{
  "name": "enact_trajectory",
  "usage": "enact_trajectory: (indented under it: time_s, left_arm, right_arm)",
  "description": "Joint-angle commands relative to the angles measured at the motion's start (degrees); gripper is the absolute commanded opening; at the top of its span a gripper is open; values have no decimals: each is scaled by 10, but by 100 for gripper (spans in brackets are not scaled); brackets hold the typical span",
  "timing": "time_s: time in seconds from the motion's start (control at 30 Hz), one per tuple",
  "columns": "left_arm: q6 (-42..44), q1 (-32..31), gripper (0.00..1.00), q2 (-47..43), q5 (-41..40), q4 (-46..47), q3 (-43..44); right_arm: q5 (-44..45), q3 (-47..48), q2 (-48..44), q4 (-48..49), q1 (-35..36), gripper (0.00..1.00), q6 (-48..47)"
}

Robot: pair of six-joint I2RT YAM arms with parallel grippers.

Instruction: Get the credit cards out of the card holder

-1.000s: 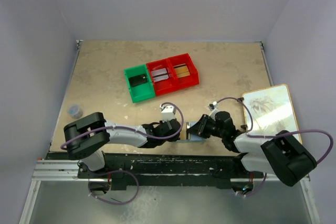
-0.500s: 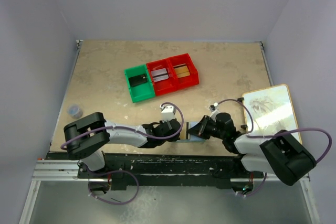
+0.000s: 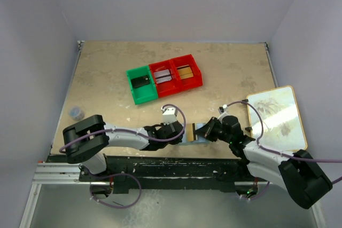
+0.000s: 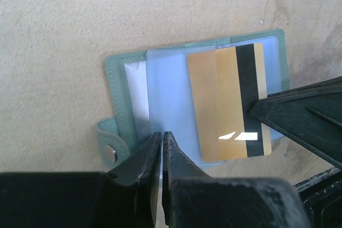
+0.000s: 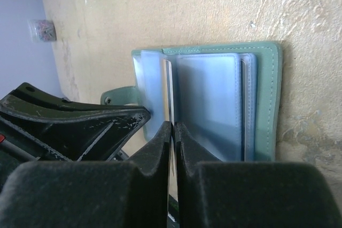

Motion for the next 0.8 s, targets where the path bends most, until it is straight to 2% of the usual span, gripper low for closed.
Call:
enact_trajectory:
  time_s: [0.0,0.13,0.23,0.47,0.77]
  left_arm:
    - [19,-1,5,-37,-12,-45,22]
    - [43,-1,16,-66,17,-4,28]
    - [52,-1,21,-54,43,29,31]
    - [47,1,20,2,60,31,50]
    - [29,2,18,23,55,15,51]
  right_arm:
    - [6,0,3,5,-2,7,-14]
    - [-17,9,38,18,-2,5,-29]
    - [-27,-1,58,51,-2,5,-22]
    - [-28,-15,66,76,-2,7,-12]
    - [-29,-10,90,79,-2,6,-23]
